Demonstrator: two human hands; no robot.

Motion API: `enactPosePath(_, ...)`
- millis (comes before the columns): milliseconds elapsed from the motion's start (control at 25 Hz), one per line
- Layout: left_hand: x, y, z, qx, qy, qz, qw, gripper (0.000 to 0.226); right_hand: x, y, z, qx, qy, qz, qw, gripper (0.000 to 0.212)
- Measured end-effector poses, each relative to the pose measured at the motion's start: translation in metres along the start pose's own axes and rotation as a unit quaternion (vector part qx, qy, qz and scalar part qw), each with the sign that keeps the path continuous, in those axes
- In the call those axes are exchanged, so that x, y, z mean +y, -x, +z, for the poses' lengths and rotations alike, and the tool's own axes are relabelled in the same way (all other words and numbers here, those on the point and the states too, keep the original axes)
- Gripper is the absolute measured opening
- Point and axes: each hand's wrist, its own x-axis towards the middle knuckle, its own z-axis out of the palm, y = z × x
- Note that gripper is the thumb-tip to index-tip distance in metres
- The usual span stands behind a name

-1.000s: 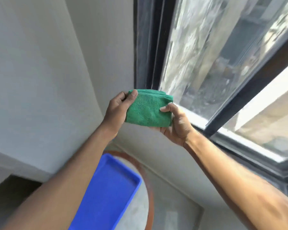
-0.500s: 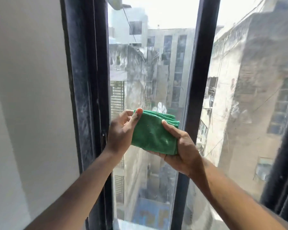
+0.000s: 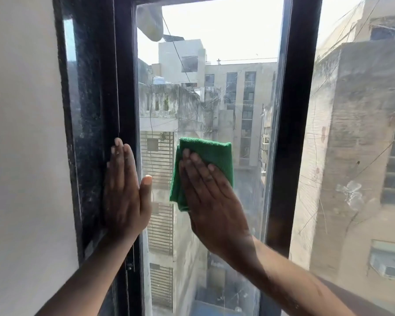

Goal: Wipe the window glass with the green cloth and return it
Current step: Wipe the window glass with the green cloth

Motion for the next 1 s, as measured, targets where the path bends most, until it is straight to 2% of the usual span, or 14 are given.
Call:
enactPosePath(80,-0.003,-0.003,0.0,0.0,-0.019,0.001,1.0,0.071,-0.024,0.037,0.014,-0.058,0.017,-0.076,0.995,0.078)
enactPosePath(160,-0.003,-0.001,-0.001,0.0,-0.047,0.01,0.999,0.07,-0.009,0.027,0.004,-0.024,0.012,-0.123,0.992,0.075)
enactPosePath(240,-0.001,0.0,-0.001,-0.003,-0.041,0.004,0.999,0.071,0.026,-0.027,-0.012,0.059,-0.018,-0.021,0.998,0.071)
enactPosePath(320,-0.001,-0.001,0.0,-0.007,-0.028,-0.005,1.0,0.071,0.043,-0.067,-0.026,0.062,-0.07,0.116,0.989,0.075)
enactPosePath(360,-0.001,-0.001,0.0,-0.009,-0.027,-0.007,1.0,0.071,0.034,-0.062,-0.027,0.042,-0.071,0.133,0.988,0.078)
enactPosePath(440,-0.001,-0.001,-0.002,-0.013,-0.037,-0.007,0.999,0.071,0.004,-0.006,-0.017,-0.049,-0.036,0.01,0.998,0.076)
enactPosePath(520,0.001,-0.003,-0.004,-0.017,-0.03,-0.009,0.999,0.071,0.019,0.022,-0.019,-0.068,-0.008,-0.105,0.992,0.069)
enactPosePath(560,0.002,-0.003,-0.006,-0.018,-0.025,-0.012,0.999,0.072,0.039,0.008,-0.027,-0.055,-0.006,-0.078,0.995,0.068)
enactPosePath(640,0.006,-0.004,-0.006,-0.02,-0.016,-0.018,1.0,0.074,0.068,-0.046,-0.05,-0.007,-0.03,0.125,0.992,0.07)
enactPosePath(680,0.006,-0.004,-0.007,-0.024,-0.012,-0.022,0.999,0.075,0.072,-0.057,-0.06,0.011,-0.042,0.182,0.982,0.072)
enactPosePath(760,0.005,-0.004,-0.008,-0.036,-0.006,-0.025,0.999,0.073,0.044,-0.007,-0.045,-0.02,-0.008,0.132,0.991,0.079)
enactPosePath(840,0.004,-0.005,-0.009,-0.043,-0.01,-0.022,0.999,0.07,-0.005,0.102,-0.026,-0.113,0.041,-0.029,0.992,0.084)
enactPosePath(920,0.006,-0.005,-0.01,-0.039,-0.017,-0.025,0.999,0.068,0.017,0.126,-0.023,-0.103,0.047,-0.108,0.988,0.081)
enactPosePath(1000,0.006,-0.006,-0.011,-0.038,-0.011,-0.026,0.999,0.068,0.07,0.049,-0.04,-0.042,0.04,-0.037,0.998,0.077)
